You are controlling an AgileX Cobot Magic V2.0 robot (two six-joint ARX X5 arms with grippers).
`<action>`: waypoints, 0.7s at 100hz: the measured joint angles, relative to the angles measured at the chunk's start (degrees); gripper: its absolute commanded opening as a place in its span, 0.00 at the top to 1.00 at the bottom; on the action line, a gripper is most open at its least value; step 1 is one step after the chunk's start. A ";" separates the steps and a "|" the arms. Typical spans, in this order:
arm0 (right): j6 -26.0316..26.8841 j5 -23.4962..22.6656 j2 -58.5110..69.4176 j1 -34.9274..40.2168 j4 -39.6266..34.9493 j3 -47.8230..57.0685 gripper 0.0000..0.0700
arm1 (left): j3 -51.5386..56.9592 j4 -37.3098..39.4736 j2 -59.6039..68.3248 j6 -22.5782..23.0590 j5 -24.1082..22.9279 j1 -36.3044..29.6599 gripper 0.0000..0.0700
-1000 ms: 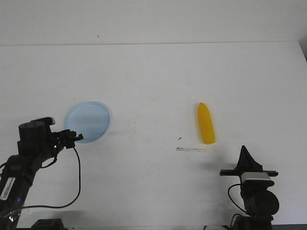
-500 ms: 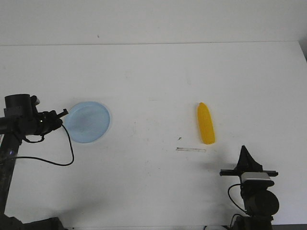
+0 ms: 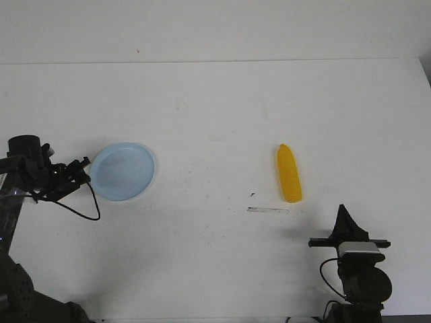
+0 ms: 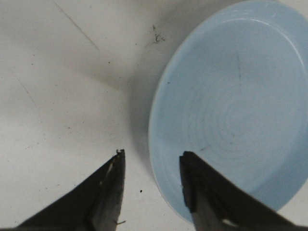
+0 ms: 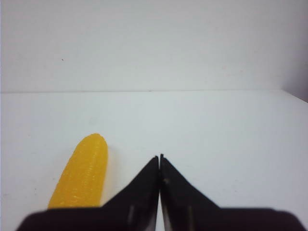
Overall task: Place corn on plate with both arms
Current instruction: 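Reach the left gripper forward to the edge of the blue plate, then push the blue plate with the left gripper toward the yellow corn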
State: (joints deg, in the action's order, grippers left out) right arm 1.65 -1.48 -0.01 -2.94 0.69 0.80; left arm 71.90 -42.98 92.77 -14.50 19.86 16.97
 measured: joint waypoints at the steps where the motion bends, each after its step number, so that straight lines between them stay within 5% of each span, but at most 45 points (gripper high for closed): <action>1: 0.00 0.00 0.00 0.00 0.00 0.00 1.00 | 0.00 0.07 0.17 0.00 0.00 0.00 0.58; 70: 0.00 0.00 0.00 0.00 0.00 0.00 1.00 | 0.00 4.90 6.67 0.00 2.03 -2.91 0.59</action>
State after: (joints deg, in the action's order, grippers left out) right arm 1.65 -1.48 -0.01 -2.94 0.69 0.80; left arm 71.90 -38.09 99.44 -14.50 21.89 14.06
